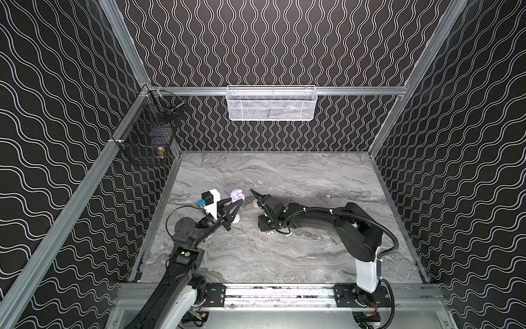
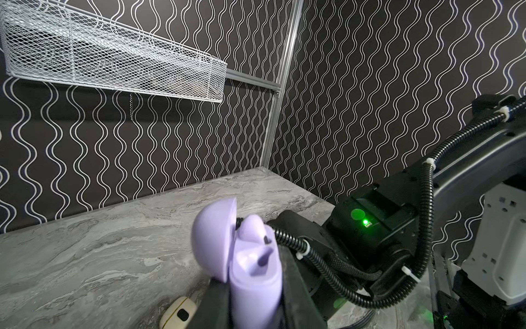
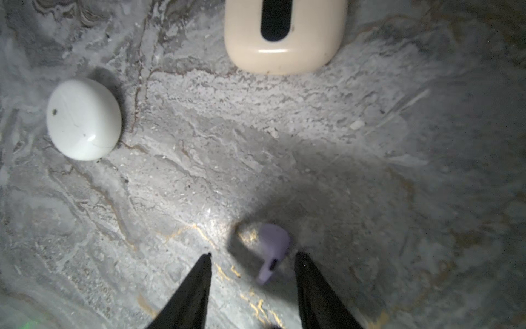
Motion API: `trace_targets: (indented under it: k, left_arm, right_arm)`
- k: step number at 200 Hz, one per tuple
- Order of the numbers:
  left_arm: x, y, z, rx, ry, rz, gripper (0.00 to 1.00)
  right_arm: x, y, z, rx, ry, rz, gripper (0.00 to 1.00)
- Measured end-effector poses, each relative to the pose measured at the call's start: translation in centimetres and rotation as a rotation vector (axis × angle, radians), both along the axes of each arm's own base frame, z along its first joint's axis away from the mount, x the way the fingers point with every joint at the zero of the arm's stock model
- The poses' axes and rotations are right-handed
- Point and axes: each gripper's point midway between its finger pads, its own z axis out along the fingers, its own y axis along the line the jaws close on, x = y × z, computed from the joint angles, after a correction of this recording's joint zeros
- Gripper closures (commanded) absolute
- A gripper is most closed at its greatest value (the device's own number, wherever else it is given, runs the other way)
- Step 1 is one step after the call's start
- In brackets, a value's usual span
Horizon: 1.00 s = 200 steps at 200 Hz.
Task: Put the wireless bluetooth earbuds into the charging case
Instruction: 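Lower the right gripper and close on the second lilac earbud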
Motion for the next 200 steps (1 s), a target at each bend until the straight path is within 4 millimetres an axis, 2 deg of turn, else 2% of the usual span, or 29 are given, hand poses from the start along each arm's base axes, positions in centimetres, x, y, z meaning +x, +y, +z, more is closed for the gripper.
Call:
trace_targets:
  k: [39, 111, 144, 200]
  left_arm:
    - [0.9, 0.7, -0.4, 0.003, 0.035, 0.057, 1.0]
    - [1.1, 1.1, -0.5, 0.0, 0.04, 0.083, 1.0]
    - [1.8, 2.1, -1.1, 0.001, 0.076, 0.149, 1.0]
    - [2.4, 2.9, -1.7, 0.003, 0.106, 0.199, 1.0]
  right_arm:
    - [0.4, -0.1, -0.1, -0.033, -0.017, -0.012, 0.5]
    - [0.4, 0.2, -0.4, -0.098, -0.054, -0.01, 0.54]
    - [0.6, 0.8, -0.5, -0.114, -0.068, -0.009, 0.57]
    - [0.8, 0.7, -0.7, -0.143, -0.09, -0.019, 0.67]
